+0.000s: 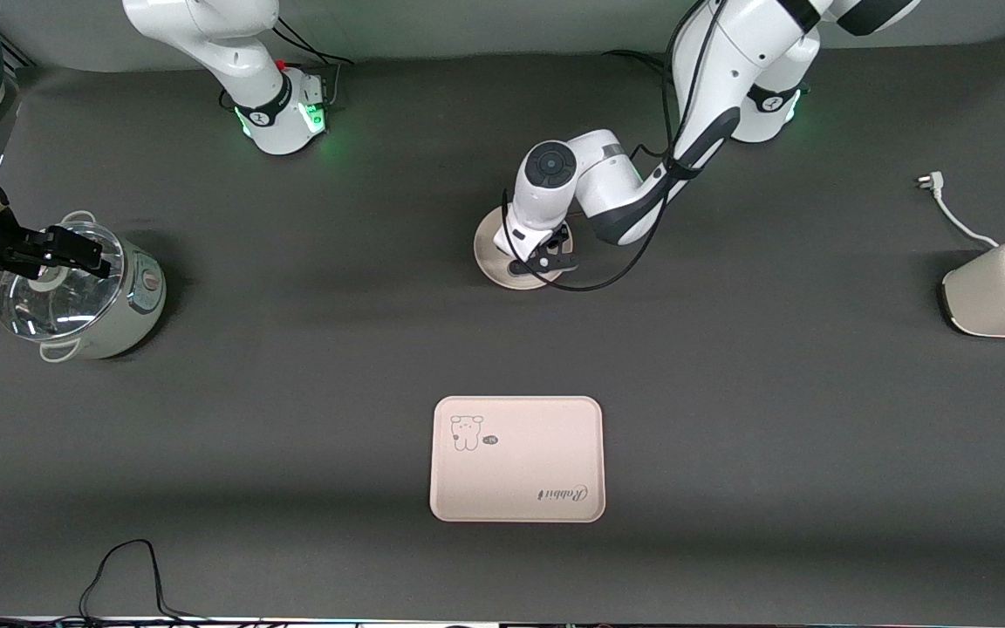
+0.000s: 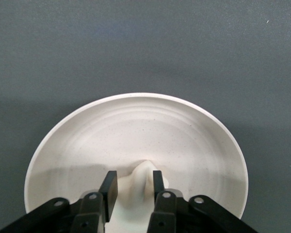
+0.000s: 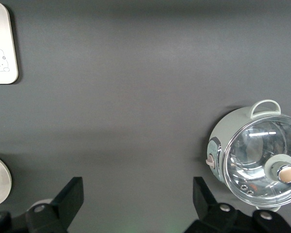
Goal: Place bun in plate and plate on tray
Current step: 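Lower the bun onto the plate and open the left gripper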
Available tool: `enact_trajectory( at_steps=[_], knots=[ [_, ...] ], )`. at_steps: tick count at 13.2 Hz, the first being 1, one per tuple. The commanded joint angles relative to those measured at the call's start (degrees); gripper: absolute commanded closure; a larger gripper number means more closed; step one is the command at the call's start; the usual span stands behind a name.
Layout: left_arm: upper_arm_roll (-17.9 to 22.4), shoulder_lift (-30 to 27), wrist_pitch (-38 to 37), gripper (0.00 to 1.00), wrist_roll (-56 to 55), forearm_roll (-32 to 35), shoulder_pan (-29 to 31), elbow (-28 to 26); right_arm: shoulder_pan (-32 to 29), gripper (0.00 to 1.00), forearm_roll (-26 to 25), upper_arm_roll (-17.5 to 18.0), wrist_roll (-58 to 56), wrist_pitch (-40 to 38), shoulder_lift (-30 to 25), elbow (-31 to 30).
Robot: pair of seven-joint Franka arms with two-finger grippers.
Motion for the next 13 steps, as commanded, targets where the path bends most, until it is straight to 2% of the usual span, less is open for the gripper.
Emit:
enact_trajectory(
  at_steps=[1, 2, 3, 5, 7, 10, 13],
  knots=[
    [0.79, 0.27, -0.4, 0.38, -1.9, 1.3, -1.24, 1.02, 0.12, 0.0, -0.72, 0.06, -0.45, 0.43, -1.13, -1.59],
    [0.79, 0.01, -0.75, 0.08, -1.99, 1.21, -1.24, 1.02, 0.12, 0.0, -0.63, 0.06, -0.45, 0.43, -1.31, -1.85],
    [0.79, -0.25, -1.1, 0.0, -2.34, 1.21, -1.15, 1.11, 0.21, 0.0, -0.63, 0.06, -0.45, 0.43, -1.4, -1.86],
    [0.7, -1.22, -2.23, 0.0, -3.04, 1.21, -0.54, 1.63, 0.47, 0.0, -0.63, 0.06, -0.45, 0.43, -1.49, -1.86],
    [0.53, -2.45, -6.7, 0.0, -2.35, 1.21, 0.51, 3.82, 0.56, 0.0, -0.54, 0.15, -0.45, 0.34, -1.93, -2.12],
    [0.0, -3.94, -17.68, 0.0, 2.2, 0.77, 5.07, 11.28, 0.65, 0.0, -0.54, 0.32, -0.45, 0.34, -2.19, -2.3],
    [-0.79, -7.36, -23.58, 0.0, 5.47, 0.33, 10.78, 16.74, 1.96, 0.0, -0.37, 0.41, -0.28, 0.34, -2.98, -2.73]
  ],
)
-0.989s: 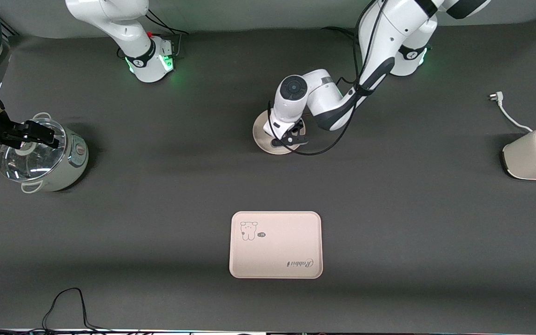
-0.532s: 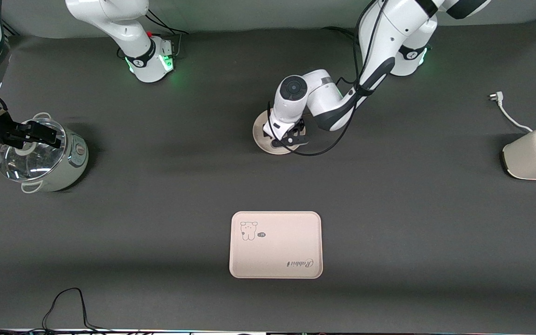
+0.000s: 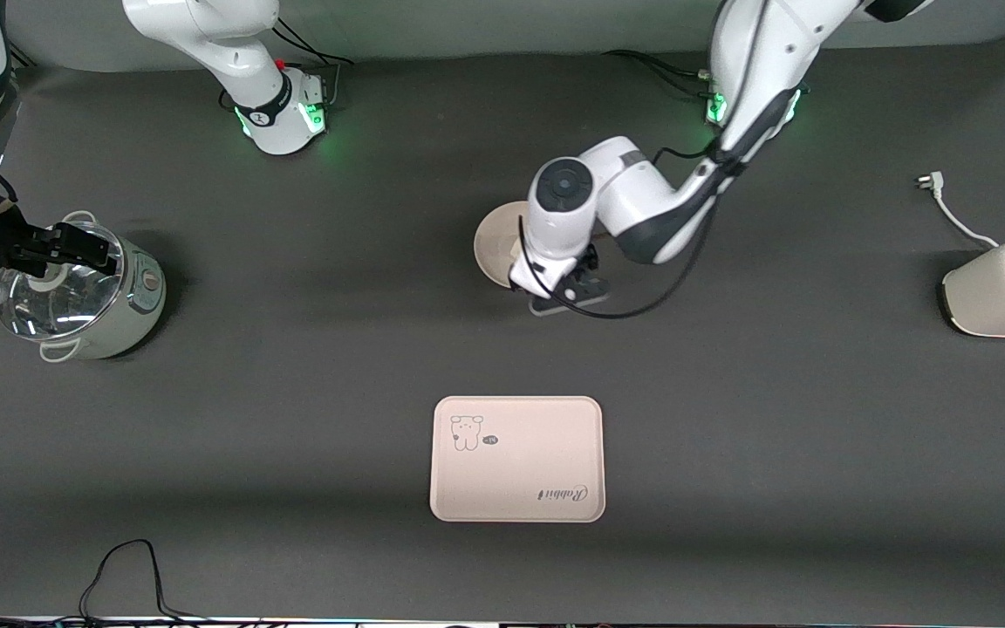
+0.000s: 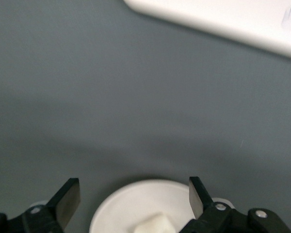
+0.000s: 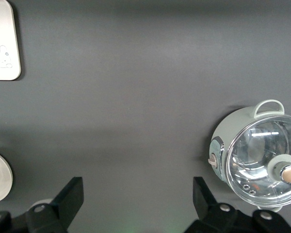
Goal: Place bun in plate and plate on tray
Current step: 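Withdraw the left gripper while the right gripper moves toward the plate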
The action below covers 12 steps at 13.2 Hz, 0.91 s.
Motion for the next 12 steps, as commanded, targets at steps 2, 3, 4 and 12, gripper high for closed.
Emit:
enact_trajectory(
  at_steps=[2, 3, 4, 12],
  knots=[
    [-2.53, -3.74, -10.78, 0.0, 7.57, -2.15, 9.07, 6.44, 2.17, 0.0, -0.28, -0.05, -0.1, 0.35, -4.44, -4.15],
    [-3.41, -4.36, -13.43, 0.0, 11.69, -4.44, 12.15, 8.55, 2.95, 0.0, 0.07, -0.05, -0.1, 0.35, -5.84, -5.3],
    [-3.68, -5.58, -15.89, 0.0, 14.95, -5.94, 14.79, 9.18, 4.01, 0.0, 1.03, -0.05, 0.07, 0.43, -6.73, -6.18],
    [14.31, -19.3, -26.02, 0.0, 44.65, -16.66, 19.65, 9.45, 28.68, 0.0, 2.36, 0.12, 28.5, 0.87, -9.64, -7.68]
  ],
)
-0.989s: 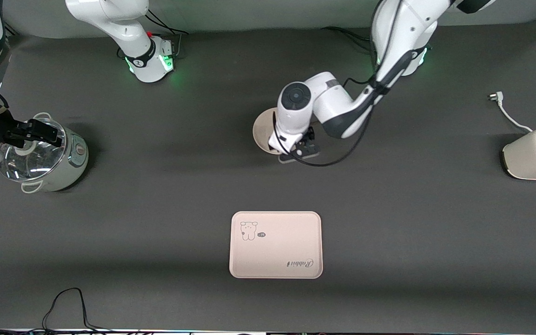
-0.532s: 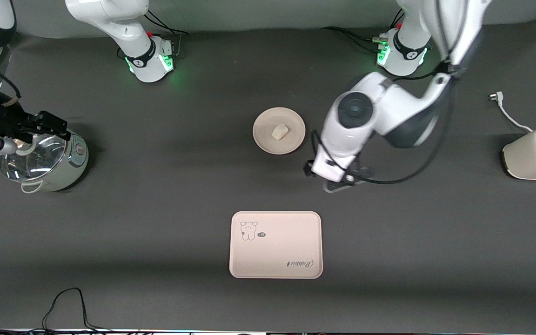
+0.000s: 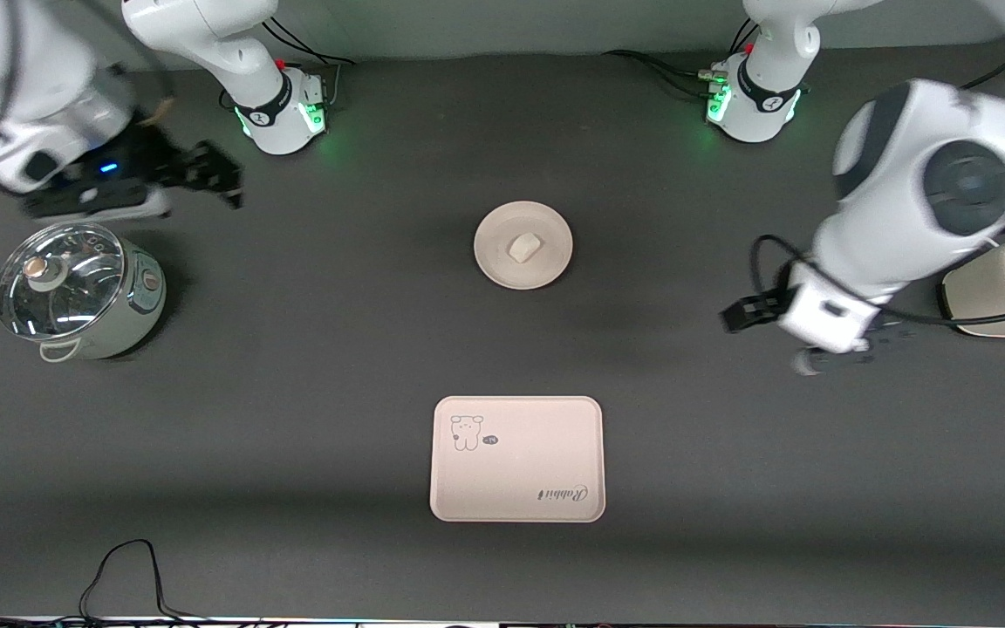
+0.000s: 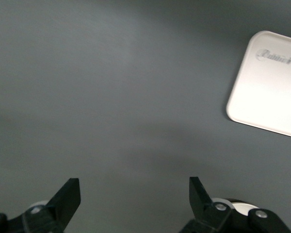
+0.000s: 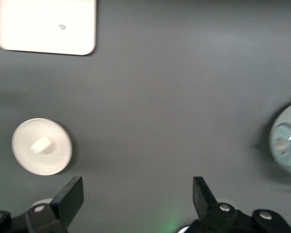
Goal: Place bun in plate and plate on tray
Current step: 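Withdraw the left gripper while the right gripper moves toward the plate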
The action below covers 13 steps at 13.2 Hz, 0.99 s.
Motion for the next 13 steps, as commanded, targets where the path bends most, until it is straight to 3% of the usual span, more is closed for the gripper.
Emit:
enact_trajectory(
  at_steps=[1, 4, 6, 7, 11, 13],
  knots=[
    [8.08, -2.82, -1.82, 0.0, 10.25, -2.66, -1.63, -1.07, 9.48, 0.0, 0.45, -0.46, 10.98, 0.91, -0.95, -1.88],
    [22.2, -5.45, -4.98, 0.0, 22.11, -2.84, -8.28, -0.98, 17.58, 0.0, 1.06, -0.28, 14.69, 1.87, 0.37, -2.15],
    [32.84, -6.51, -6.04, 0.0, 27.76, -3.63, -15.32, -0.11, 18.4, 0.0, 5.69, 1.47, 14.7, 3.1, 1.07, -2.24],
    [34.98, -6.6, -7.87, 0.0, 29.26, -4.07, -16.48, 0.51, 18.4, 0.0, 7.63, 2.43, 14.7, 3.98, 1.43, -2.24],
    [35.61, -8.01, -11.93, 0.0, 31.12, -3.98, -18.42, 2.09, 18.48, 0.0, 11.78, 4.55, 18.11, 9.77, 1.25, -5.13],
    [35.35, -8.62, -12.11, 0.0, 31.12, -4.07, -18.07, 2.09, 18.48, 0.0, 11.78, 5.95, 25.21, 11.45, 1.51, -5.93]
  ],
)
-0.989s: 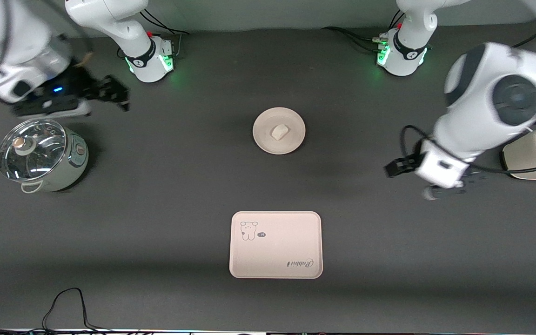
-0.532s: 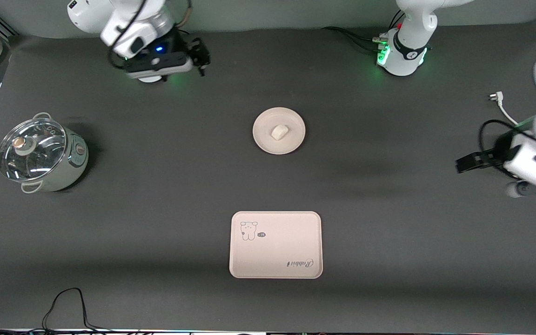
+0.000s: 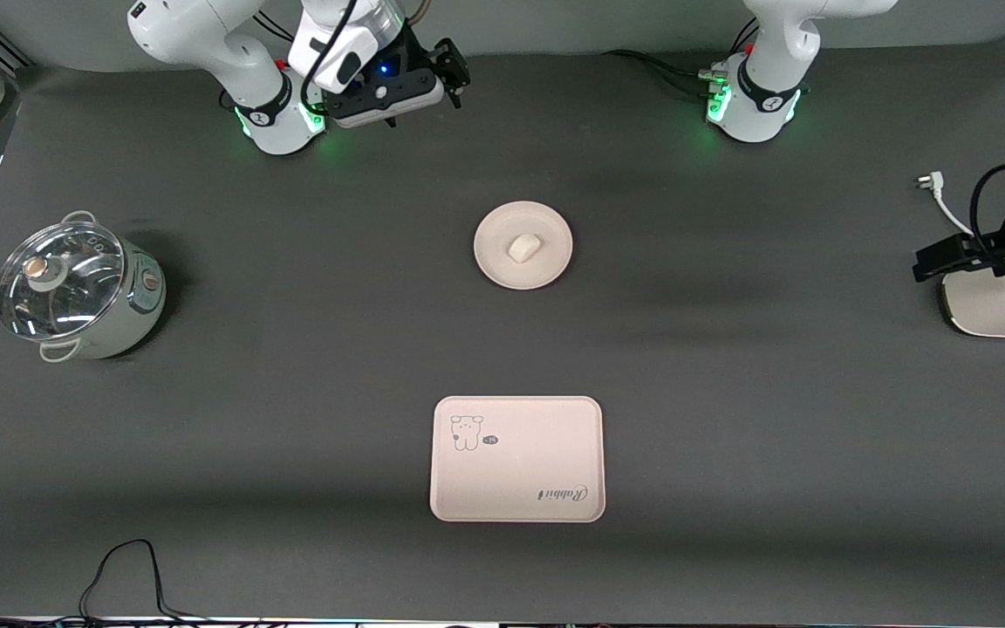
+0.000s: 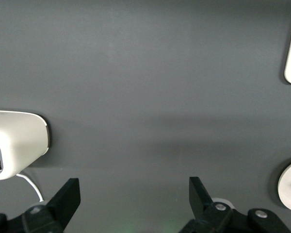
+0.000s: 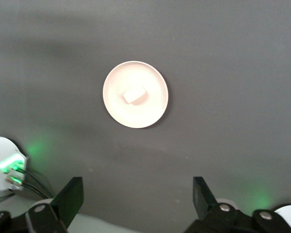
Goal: Place bun in plate and plate on tray
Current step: 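Lower the right gripper to the plate rim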
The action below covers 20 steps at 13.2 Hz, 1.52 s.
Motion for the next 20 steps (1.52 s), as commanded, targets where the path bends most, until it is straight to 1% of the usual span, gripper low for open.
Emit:
enact_trajectory(
  at_steps=[1, 3, 5, 9, 11, 12, 15, 17, 19, 20],
  knots=[
    [1.25, -1.56, -1.8, 0.0, 1.03, -0.53, -1.2, 0.54, 0.01, 0.0, 1.21, 1.11, 7.02, 2.65, -0.3, -2.2],
    [1.17, -2.18, -1.71, 0.0, 1.03, -0.44, -1.12, 0.62, -0.07, 0.0, 1.03, 1.11, 7.46, 4.05, -0.65, -5.0],
    [1.17, -2.53, -1.63, 0.0, 1.03, -0.44, -1.38, 0.54, -0.07, 0.0, 0.68, 1.11, 7.55, 8.08, -0.92, -9.22],
    [1.08, -2.53, -0.66, 0.0, 1.11, -0.53, -1.47, 0.8, 0.97, 0.0, 1.12, 1.2, 7.82, 20.29, -0.65, -18.53],
    [1.08, -1.83, 0.83, 0.0, 1.56, -0.53, -1.73, 0.45, 1.51, 0.0, 1.03, 1.2, 7.73, 28.01, 0.05, -23.71],
    [0.99, -1.74, 0.84, 0.0, 1.64, -0.44, -1.82, 0.54, 2.73, 0.0, 1.03, 1.2, 7.73, 31.8, 1.36, -25.65],
    [0.9, -2.09, 0.05, 0.0, 1.64, -0.62, -1.64, 0.89, 3.97, 0.0, 0.95, 1.2, 7.47, 40.06, 6.36, -28.73],
    [0.38, -2.18, 0.13, 0.0, 1.38, -1.67, -1.73, 1.06, 5.28, 0.0, 0.95, 1.2, 7.38, 47.88, 8.13, -32.34],
    [0.02, -2.18, 0.05, 0.0, 1.47, -1.67, -1.64, 1.07, 5.46, 0.0, 0.95, 1.2, 7.38, 51.77, 10.5, -33.32],
    [-0.06, -2.27, 0.04, 0.0, 1.56, -1.67, -1.64, 1.07, 5.55, 0.0, 0.95, 1.2, 7.55, 55.01, 11.99, -33.93]
  ],
)
